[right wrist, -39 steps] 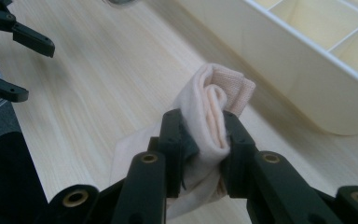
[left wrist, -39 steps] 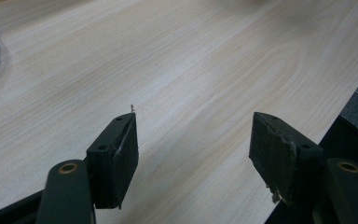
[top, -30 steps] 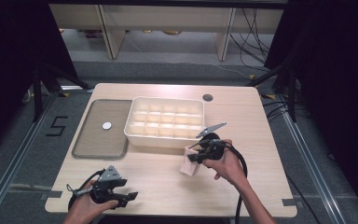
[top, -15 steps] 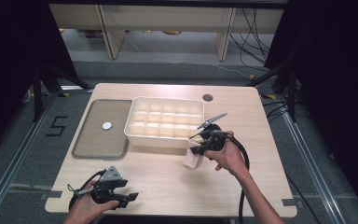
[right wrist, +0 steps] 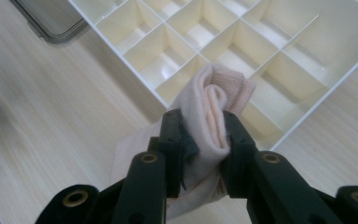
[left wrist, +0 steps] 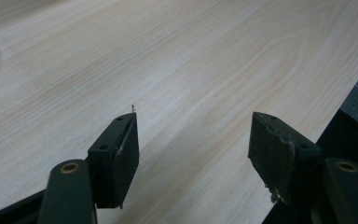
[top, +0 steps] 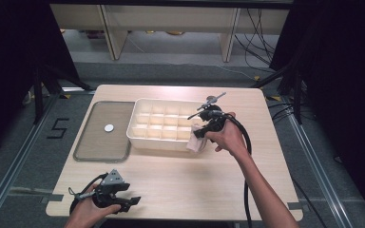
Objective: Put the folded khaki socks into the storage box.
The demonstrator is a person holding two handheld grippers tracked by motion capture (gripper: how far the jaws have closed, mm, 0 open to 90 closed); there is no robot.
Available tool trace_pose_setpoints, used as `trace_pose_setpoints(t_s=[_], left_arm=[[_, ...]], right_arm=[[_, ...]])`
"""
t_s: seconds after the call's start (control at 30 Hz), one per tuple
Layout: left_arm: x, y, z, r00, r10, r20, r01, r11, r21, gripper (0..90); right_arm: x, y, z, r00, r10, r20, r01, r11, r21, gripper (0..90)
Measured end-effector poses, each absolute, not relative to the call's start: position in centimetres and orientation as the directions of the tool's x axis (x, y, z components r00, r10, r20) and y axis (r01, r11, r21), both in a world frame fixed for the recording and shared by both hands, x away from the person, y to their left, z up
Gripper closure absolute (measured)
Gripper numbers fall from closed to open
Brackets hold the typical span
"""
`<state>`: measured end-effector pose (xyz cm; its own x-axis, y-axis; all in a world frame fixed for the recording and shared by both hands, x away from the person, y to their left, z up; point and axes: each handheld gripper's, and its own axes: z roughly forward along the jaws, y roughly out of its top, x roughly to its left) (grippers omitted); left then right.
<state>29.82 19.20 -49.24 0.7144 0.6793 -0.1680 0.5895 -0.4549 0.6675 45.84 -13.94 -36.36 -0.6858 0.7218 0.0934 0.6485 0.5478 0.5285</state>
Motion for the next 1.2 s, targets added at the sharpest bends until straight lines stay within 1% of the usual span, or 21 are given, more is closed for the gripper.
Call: trace_pose_setpoints(t_s=[0.2, 0.23, 0.27, 0.37, 0.4, 0.43, 0.53, 0.67, 0.83, 0.87, 1.07, 1.2], left_arm=[[29.8, 19.1, -49.3, 0.71, 0.683, -0.168, 0.592, -0.45, 0.669, 32.7], [29.9, 19.2, -49.2, 0.721, 0.672, -0.166, 0.587, -0.466, 0.662, 32.7], [29.8, 19.0, -49.4, 0.704, 0.686, -0.182, 0.602, -0.441, 0.665, 32.7], [29.9, 19.1, -49.4, 0.715, 0.68, -0.16, 0.588, -0.462, 0.664, 32.7], [29.8, 19.1, -49.4, 0.71, 0.685, -0.167, 0.593, -0.453, 0.666, 32.7], [29.8, 19.2, -49.3, 0.723, 0.67, -0.167, 0.586, -0.468, 0.662, 32.7], [29.7, 19.0, -49.4, 0.711, 0.681, -0.175, 0.593, -0.447, 0.67, 32.7], [29.7, 18.9, -49.5, 0.712, 0.679, -0.177, 0.594, -0.449, 0.668, 32.7], [29.7, 19.0, -49.4, 0.718, 0.675, -0.173, 0.591, -0.458, 0.665, 32.7], [29.7, 18.9, -49.5, 0.71, 0.68, -0.183, 0.599, -0.446, 0.665, 32.7], [29.8, 19.0, -49.5, 0.714, 0.68, -0.168, 0.593, -0.458, 0.662, 32.7], [29.8, 19.0, -49.5, 0.713, 0.68, -0.17, 0.594, -0.458, 0.661, 32.7]], right_arm=[[47.5, -13.9, -36.4, -0.667, 0.74, 0.093, 0.662, 0.53, 0.53, 74.0], [47.8, -14.0, -36.5, -0.66, 0.746, 0.092, 0.667, 0.525, 0.528, 74.0], [48.2, -14.1, -36.6, -0.665, 0.742, 0.085, 0.66, 0.53, 0.532, 74.0], [48.9, -14.1, -36.8, -0.647, 0.757, 0.089, 0.674, 0.513, 0.531, 74.0], [49.2, -14.2, -36.9, -0.648, 0.757, 0.083, 0.672, 0.517, 0.53, 74.0], [49.4, -14.2, -37.0, -0.641, 0.763, 0.079, 0.676, 0.513, 0.529, 74.0], [50.1, -14.4, -37.3, -0.635, 0.768, 0.075, 0.675, 0.505, 0.538, 74.0], [51.0, -14.5, -38.0, -0.616, 0.785, 0.069, 0.688, 0.494, 0.531, 74.0], [51.7, -14.4, -38.8, -0.617, 0.787, 0.03, 0.685, 0.518, 0.513, 73.9], [51.7, -14.4, -38.9, -0.608, 0.793, 0.029, 0.692, 0.512, 0.509, 73.9], [51.8, -14.1, -40.2, -0.603, 0.797, 0.016, 0.704, 0.523, 0.48, 73.9], [51.9, -14.2, -40.7, -0.613, 0.79, 0.006, 0.694, 0.534, 0.483, 73.8]])
